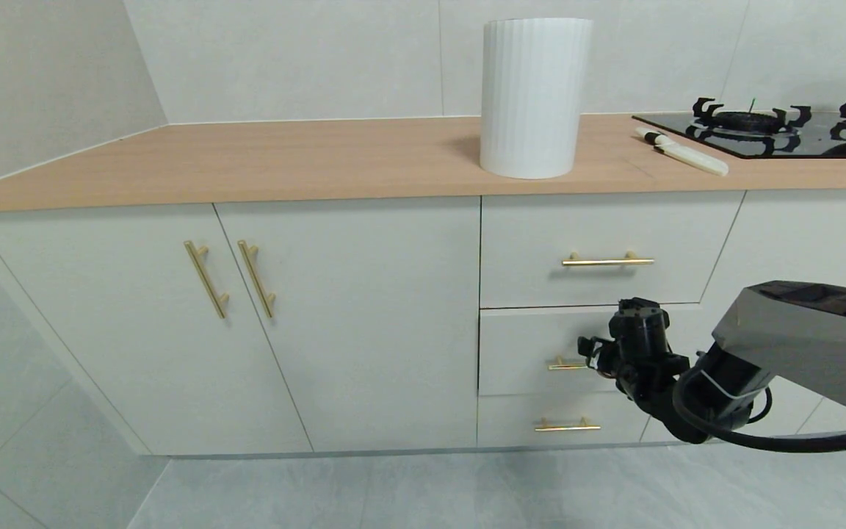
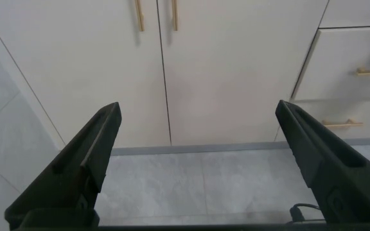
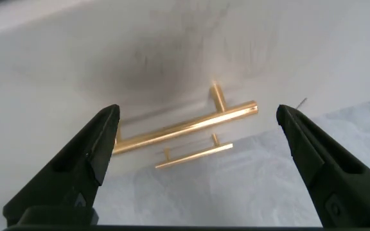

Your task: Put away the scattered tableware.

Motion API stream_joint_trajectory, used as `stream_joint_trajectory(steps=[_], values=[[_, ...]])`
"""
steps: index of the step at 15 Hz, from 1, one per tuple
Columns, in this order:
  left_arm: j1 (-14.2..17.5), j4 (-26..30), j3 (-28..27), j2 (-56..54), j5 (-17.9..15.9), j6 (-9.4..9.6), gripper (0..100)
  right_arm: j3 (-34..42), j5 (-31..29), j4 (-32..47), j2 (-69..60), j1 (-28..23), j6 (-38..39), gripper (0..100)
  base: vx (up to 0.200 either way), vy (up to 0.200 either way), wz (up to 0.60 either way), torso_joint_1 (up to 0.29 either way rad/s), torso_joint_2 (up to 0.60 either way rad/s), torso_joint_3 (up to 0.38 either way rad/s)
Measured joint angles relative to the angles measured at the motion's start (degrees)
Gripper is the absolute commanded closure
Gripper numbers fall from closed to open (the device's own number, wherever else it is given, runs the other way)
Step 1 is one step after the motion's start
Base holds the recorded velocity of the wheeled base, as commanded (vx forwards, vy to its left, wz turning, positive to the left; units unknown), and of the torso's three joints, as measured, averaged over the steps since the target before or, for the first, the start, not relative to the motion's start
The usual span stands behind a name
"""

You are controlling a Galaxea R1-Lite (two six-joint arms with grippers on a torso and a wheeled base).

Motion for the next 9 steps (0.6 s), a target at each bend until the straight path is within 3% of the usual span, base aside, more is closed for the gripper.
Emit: stream_joint_trajectory(steps=[9], values=[[0.02,0.0,0.0,0.0,0.0,0.0,0,-6.12,-1.1,-1.34,3.78,-1.76,1.89,0,0.0,0.0,0.0,0.0,0.0,0.0]])
